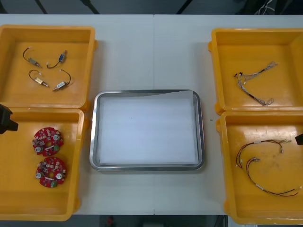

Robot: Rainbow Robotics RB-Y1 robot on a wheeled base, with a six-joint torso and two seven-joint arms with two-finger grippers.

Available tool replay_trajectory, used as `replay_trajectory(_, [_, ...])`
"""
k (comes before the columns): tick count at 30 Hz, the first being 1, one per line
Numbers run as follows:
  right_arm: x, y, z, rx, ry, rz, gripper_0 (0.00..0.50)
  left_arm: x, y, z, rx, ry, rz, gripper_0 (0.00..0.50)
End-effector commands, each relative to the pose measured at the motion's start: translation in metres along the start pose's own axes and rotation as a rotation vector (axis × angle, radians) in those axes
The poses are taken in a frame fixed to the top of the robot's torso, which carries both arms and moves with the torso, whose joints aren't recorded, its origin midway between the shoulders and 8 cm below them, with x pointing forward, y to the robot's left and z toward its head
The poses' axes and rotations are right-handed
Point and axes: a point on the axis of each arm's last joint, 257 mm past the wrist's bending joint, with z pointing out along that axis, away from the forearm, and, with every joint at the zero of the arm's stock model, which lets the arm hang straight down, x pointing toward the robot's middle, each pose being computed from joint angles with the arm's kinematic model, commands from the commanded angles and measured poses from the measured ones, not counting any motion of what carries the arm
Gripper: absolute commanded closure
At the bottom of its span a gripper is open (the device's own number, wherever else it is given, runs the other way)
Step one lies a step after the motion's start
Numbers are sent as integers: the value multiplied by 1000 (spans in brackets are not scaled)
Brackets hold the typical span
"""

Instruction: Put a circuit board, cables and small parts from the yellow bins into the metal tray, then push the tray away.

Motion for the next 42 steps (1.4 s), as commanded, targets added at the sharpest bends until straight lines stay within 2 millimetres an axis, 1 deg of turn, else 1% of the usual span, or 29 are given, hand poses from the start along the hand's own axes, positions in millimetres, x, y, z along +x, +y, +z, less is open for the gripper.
replay_trajectory(1, [18,1,1,52,15,-182,0,17,-3,19,23,14,43,0])
replay_trajectory(7, [33,12,14,59,18,-343,0,22,-6,29,24,15,42,0])
replay_trajectory(14, [48,31,38,19,29,-473,0,28,-8,43,3,15,59,0])
replay_trajectory(18, [58,37,53,14,41,-490,0,29,-13,53,18,13,40,0])
replay_trajectory(21, [65,39,65,34,56,-506,0,30,-20,63,48,-2,17,0])
replay_trajectory(24, [72,41,75,44,67,-513,0,30,-22,68,52,-14,11,0])
replay_trajectory(28, [80,40,86,45,78,-507,0,29,-23,72,52,-25,-9,0])
replay_trajectory(33, [84,42,103,15,63,-490,0,27,-23,75,55,-32,-40,0])
replay_trajectory(37, [85,42,107,9,56,-497,0,24,-20,76,48,-42,-55,0])
replay_trajectory(42, [95,42,110,3,66,-511,0,22,-21,88,68,-60,-89,0])
